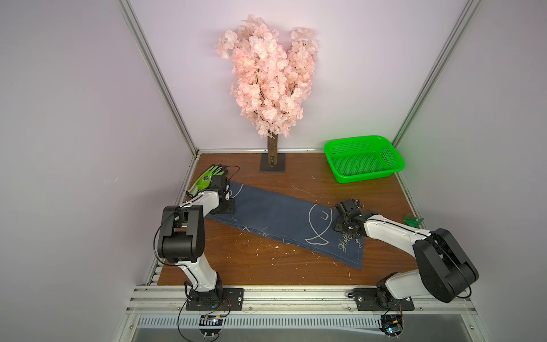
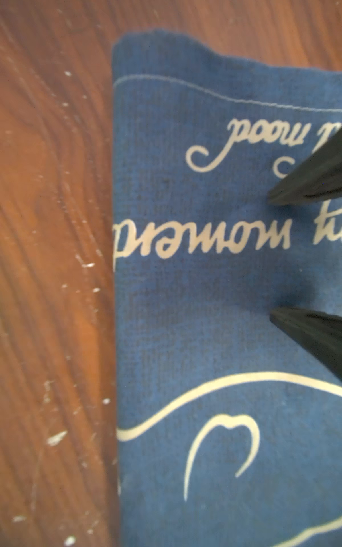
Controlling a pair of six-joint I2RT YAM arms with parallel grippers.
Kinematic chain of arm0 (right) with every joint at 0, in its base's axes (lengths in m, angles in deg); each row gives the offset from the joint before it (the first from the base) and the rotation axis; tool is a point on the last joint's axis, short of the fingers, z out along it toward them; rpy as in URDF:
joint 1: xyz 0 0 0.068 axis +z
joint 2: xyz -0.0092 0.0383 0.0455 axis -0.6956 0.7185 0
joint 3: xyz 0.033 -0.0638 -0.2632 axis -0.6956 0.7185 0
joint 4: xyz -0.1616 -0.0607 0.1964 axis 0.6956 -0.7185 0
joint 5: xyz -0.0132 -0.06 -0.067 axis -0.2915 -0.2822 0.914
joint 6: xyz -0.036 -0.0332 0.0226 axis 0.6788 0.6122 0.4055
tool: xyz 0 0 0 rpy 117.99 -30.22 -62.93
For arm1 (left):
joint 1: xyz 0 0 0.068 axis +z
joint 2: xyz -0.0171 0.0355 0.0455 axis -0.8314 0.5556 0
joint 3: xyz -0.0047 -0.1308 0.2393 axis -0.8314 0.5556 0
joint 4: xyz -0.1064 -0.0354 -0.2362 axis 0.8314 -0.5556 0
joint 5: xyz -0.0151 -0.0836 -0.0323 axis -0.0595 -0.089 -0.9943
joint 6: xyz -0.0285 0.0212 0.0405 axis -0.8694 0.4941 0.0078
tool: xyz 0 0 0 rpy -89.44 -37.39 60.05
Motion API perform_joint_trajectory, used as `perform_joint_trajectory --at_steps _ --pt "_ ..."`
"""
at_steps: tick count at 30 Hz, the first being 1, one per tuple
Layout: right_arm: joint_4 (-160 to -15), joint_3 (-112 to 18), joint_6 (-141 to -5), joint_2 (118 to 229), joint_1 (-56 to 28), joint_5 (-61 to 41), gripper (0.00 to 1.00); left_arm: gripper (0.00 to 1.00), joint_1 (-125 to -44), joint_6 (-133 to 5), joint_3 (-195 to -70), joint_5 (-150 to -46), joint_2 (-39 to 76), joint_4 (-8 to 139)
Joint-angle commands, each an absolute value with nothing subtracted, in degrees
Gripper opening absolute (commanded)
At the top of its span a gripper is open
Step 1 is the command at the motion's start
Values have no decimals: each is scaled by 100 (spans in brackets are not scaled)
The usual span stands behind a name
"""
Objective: Roll up the pillowcase
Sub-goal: Adjust the pillowcase at the center of the board.
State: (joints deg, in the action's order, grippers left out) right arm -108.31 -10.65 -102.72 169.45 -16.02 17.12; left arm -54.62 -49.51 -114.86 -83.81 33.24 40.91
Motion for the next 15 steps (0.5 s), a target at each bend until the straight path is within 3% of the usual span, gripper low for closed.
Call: perform_joint_trajectory --at_steps 1,11,15 --pt "-10645 -1316 -9972 17470 -1605 1699 61 56 -5605 -5180 -11147 -7912 3143 3493" --pt "-10514 -3143 -8696 19294 -1612 2017 62 57 -5920 -5805 -11204 -7622 2614 2843" --pt "-10316 -3817 -8293 19927 -1595 1783 61 58 -5932 -5830 -11272 -7665 1844 2818"
